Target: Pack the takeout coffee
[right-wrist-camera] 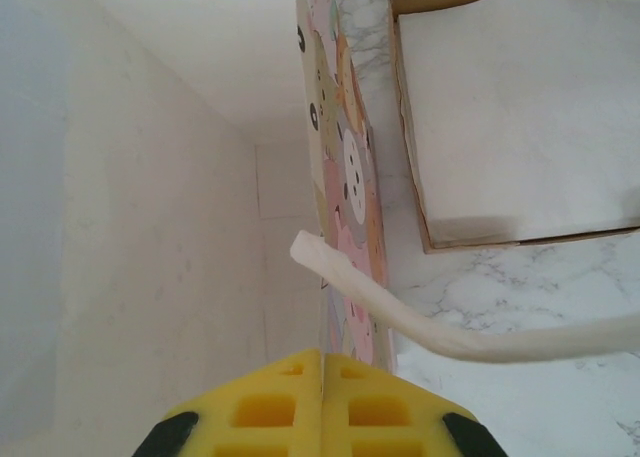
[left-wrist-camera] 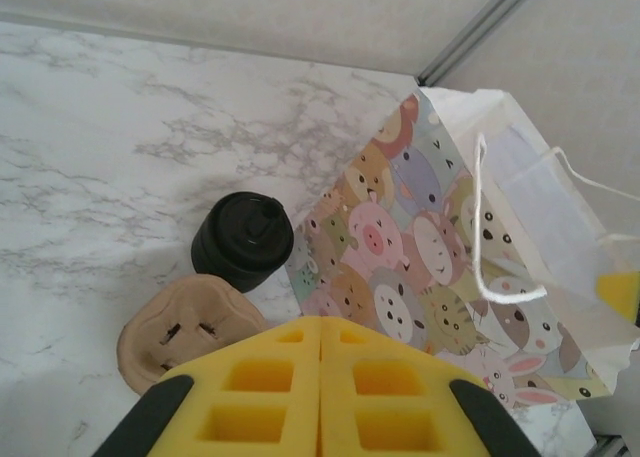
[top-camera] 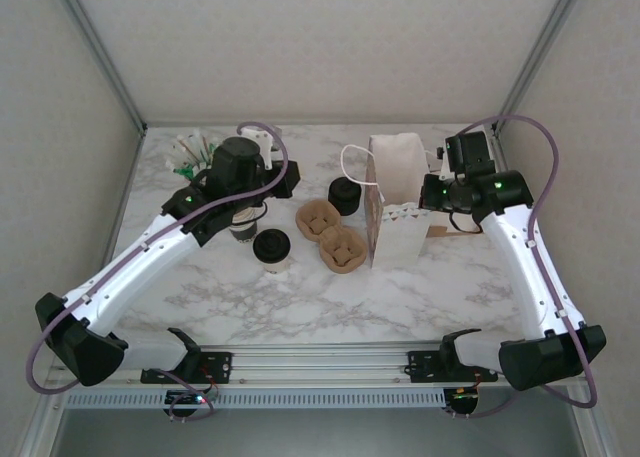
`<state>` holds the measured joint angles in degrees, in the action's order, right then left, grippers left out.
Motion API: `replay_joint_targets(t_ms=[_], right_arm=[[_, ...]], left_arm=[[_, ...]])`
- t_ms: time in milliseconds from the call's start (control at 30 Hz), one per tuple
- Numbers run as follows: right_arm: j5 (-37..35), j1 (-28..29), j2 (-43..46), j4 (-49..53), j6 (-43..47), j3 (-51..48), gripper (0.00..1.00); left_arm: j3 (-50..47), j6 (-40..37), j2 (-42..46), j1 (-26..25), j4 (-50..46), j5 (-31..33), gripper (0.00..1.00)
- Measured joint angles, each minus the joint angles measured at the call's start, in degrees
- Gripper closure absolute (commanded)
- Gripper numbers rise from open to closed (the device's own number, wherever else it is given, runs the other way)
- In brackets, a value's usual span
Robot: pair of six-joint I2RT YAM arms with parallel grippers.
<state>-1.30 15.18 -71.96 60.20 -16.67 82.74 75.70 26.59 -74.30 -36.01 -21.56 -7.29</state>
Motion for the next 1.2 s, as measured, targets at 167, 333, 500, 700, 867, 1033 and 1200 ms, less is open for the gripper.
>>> replay_joint_targets(t_ms=[167, 333, 500, 700, 867, 1033, 1200], right_arm=[[-0.2, -0.04, 0.04, 0.2, 1.01, 0.0, 0.82], [-1.14, -0.04, 0.04, 1.2, 0.98, 0.15, 0.72], [-2.6, -0.04, 0.2, 3.45, 0.57, 1.86, 0.53], [-3.02, -0.04, 2.84, 4.26, -0.42, 2.47, 0.17], [-1.95, -0.04, 6.49, 4.35, -1.55, 2.05, 0.01], [-3.1, -0.04, 11.76, 3.61, -4.11, -0.02, 0.01], [-4.61, -0.04, 19.61, 1.09, -7.78, -4.72, 0.01]], left_arm=[[-0.37, 0.63, -1.05, -2.27, 1.22, -0.2, 0.87], [-0.9, 1.01, -2.16, -4.68, 3.39, -0.48, 0.83], [-2.32, 1.29, -2.34, -6.6, 6.25, -0.66, 0.75], [-6.1, 0.81, -0.24, -7.43, 10.23, -0.61, 0.47], [-9.03, -0.66, 3.52, -7.87, 13.11, -0.39, 0.21], [-11.26, -2.49, 6.6, -8.61, 15.45, 0.48, 0.01], [-15.41, -3.52, 10.64, -9.09, 17.79, 1.73, 0.0]])
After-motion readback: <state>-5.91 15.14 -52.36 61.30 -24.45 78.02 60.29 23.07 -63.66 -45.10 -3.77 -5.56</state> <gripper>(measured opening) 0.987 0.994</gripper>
